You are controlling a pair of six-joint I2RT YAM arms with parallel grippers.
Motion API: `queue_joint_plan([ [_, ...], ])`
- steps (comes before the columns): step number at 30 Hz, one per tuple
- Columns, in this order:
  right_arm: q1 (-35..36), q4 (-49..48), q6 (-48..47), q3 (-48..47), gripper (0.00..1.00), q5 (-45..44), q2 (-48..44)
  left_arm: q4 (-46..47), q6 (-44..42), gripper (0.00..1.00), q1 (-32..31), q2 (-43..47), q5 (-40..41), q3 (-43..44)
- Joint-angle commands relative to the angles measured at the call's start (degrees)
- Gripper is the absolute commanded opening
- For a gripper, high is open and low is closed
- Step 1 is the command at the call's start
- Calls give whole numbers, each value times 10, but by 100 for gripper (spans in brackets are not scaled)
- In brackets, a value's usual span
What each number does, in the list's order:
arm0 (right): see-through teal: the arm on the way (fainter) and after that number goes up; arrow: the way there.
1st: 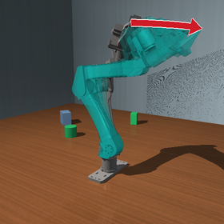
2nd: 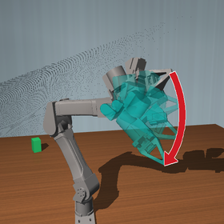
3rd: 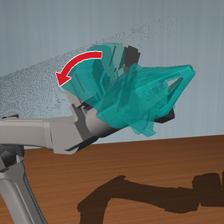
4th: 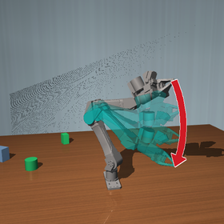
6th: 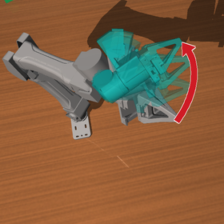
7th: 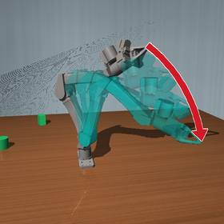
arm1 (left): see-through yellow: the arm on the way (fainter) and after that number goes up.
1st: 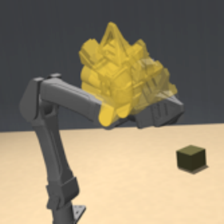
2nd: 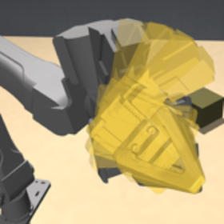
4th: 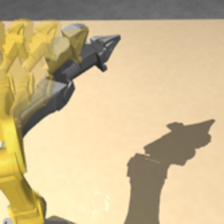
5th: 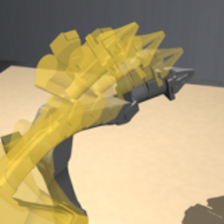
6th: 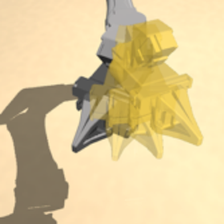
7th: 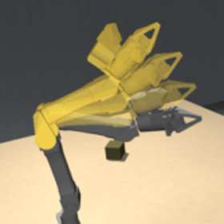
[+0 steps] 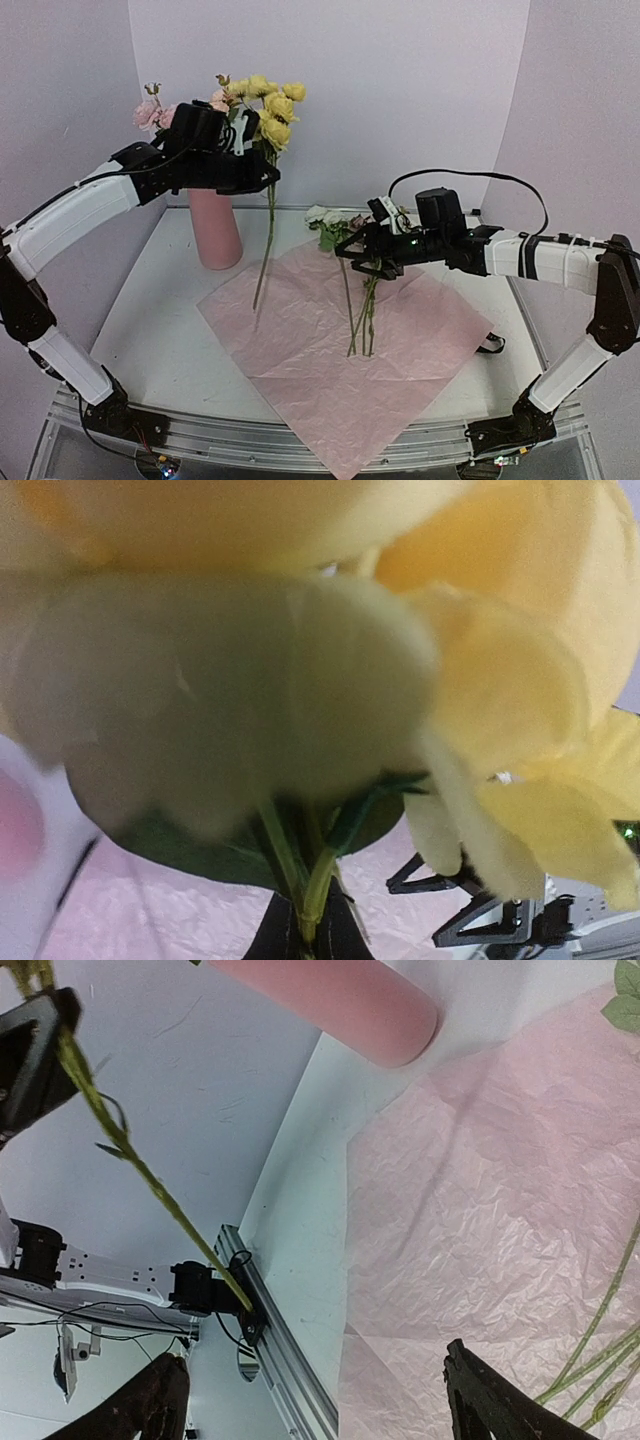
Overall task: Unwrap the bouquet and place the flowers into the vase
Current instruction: Pick up the fake flower from the wrapping paper.
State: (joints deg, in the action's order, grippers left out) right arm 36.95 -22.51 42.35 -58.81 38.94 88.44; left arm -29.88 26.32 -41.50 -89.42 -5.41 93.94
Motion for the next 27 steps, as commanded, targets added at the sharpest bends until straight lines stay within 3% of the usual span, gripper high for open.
queue_joint_plan([
  [1, 2, 16, -13, -21, 89, -10, -9, 3, -147, 0, 1, 66, 117, 37],
  [8, 2, 17, -11, -36, 89, -7, 4, 80, -238, 0, 1, 90, 319, 91],
  [15, 2, 18, -15, -49, 89, -6, 8, 235, -367, 0, 2, 63, 437, 121],
  [19, 2, 21, -20, -57, 89, -7, 10, 328, -400, 0, 21, 43, 458, 120],
  [27, 2, 38, -37, -88, 89, -8, 19, 386, -307, 0, 94, 2, 432, 141],
])
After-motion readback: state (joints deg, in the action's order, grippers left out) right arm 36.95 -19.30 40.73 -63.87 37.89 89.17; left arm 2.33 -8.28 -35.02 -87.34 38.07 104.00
